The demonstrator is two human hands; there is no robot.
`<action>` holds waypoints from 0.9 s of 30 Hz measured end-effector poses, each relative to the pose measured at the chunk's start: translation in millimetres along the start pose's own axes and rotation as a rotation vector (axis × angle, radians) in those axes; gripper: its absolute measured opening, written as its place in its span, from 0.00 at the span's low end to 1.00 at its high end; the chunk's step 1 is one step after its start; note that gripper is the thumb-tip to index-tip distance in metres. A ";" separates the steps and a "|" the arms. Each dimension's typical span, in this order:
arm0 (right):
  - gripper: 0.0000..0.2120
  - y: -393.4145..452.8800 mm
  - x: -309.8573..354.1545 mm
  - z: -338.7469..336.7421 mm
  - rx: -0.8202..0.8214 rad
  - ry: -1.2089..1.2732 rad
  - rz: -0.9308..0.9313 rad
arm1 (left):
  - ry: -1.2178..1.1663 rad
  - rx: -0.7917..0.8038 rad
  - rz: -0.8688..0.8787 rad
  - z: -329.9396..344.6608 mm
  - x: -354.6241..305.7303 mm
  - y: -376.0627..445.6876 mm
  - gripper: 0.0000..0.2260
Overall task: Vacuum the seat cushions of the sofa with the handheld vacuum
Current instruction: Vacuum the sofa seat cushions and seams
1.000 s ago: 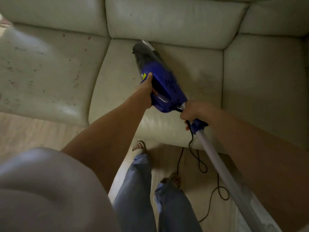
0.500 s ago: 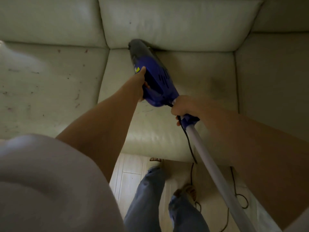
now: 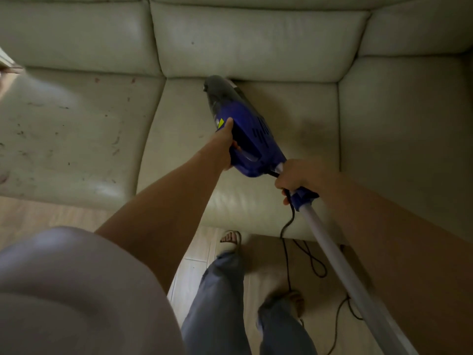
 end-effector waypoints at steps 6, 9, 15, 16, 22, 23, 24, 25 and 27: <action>0.09 -42.0 -67.1 -8.8 -0.014 0.004 0.008 | -0.045 0.035 0.006 39.3 41.0 -46.9 0.22; 0.07 -50.1 -87.2 0.4 0.005 0.066 0.018 | -0.017 0.035 0.019 46.6 50.2 -54.6 0.21; 0.07 -29.5 -71.6 -5.7 -0.037 -0.065 0.095 | -0.058 0.104 -0.020 44.7 53.7 -31.2 0.23; 0.07 -24.5 -66.5 -12.0 -0.046 -0.095 0.123 | -0.077 0.120 -0.029 46.9 51.3 -27.4 0.23; 0.17 13.7 -32.9 -53.4 -0.075 -0.108 0.130 | -0.105 0.143 -0.014 65.1 5.1 10.0 0.24; 0.17 18.2 -28.3 -55.6 -0.081 -0.091 0.120 | -0.084 0.127 -0.012 63.7 -1.1 15.1 0.24; 0.16 25.1 -20.6 -57.0 -0.082 -0.066 0.115 | -0.055 0.121 -0.015 61.9 -9.6 22.5 0.23; 0.15 31.2 -13.9 -56.1 -0.083 -0.042 0.105 | -0.029 0.107 -0.014 58.1 -16.6 28.7 0.23; 0.10 39.6 -2.3 -48.4 -0.079 0.005 0.078 | 0.016 0.082 -0.021 47.3 -26.8 38.9 0.23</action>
Point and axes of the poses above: each hand's wrist, its own y-axis towards the middle knuckle, its own z-axis out of the palm, x = y × z, the point moved 5 cm from there along y, towards the middle knuckle, and after that the axes turned 3 degrees about y, right-handed, at the moved point
